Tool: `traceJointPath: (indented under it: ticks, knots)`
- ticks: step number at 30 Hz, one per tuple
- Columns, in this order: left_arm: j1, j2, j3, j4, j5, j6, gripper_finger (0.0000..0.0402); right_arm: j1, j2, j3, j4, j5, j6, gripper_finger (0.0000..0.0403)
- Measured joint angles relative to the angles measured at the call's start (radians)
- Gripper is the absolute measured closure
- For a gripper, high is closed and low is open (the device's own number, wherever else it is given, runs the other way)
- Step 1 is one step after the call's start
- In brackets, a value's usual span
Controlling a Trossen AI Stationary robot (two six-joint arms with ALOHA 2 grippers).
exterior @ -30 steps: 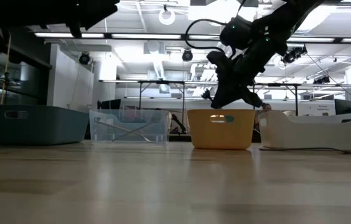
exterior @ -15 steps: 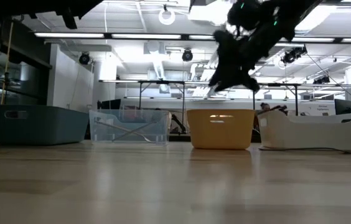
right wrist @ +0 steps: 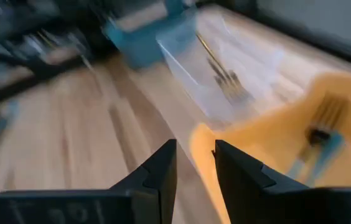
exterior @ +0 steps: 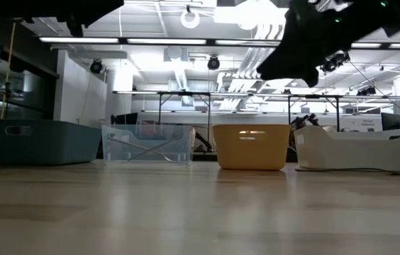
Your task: Sort silverware by color (type)
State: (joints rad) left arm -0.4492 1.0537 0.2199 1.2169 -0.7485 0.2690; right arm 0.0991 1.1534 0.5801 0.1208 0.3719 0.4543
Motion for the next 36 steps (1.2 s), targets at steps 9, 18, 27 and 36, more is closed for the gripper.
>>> traceJointPath:
  ticks: [9,18,27,36]
  knots:
    - [0.186,-0.049,0.030,-0.251,0.515,-0.358,0.0247,0.068,0.059,-0.201,0.731,0.033,-0.247,0.0299]
    - [0.272,0.043,0.178,-0.561,0.658,-0.438,0.0247,0.068,0.126,-0.130,0.759,-0.041,-0.341,0.0299]
    - [0.243,0.041,0.188,-0.566,0.694,-0.368,0.0247,0.070,0.204,-0.121,0.759,-0.058,-0.350,0.0299]
    - [0.243,0.042,0.188,-0.569,0.653,-0.361,0.0247,0.070,0.204,-0.121,0.802,-0.058,-0.390,0.0299]
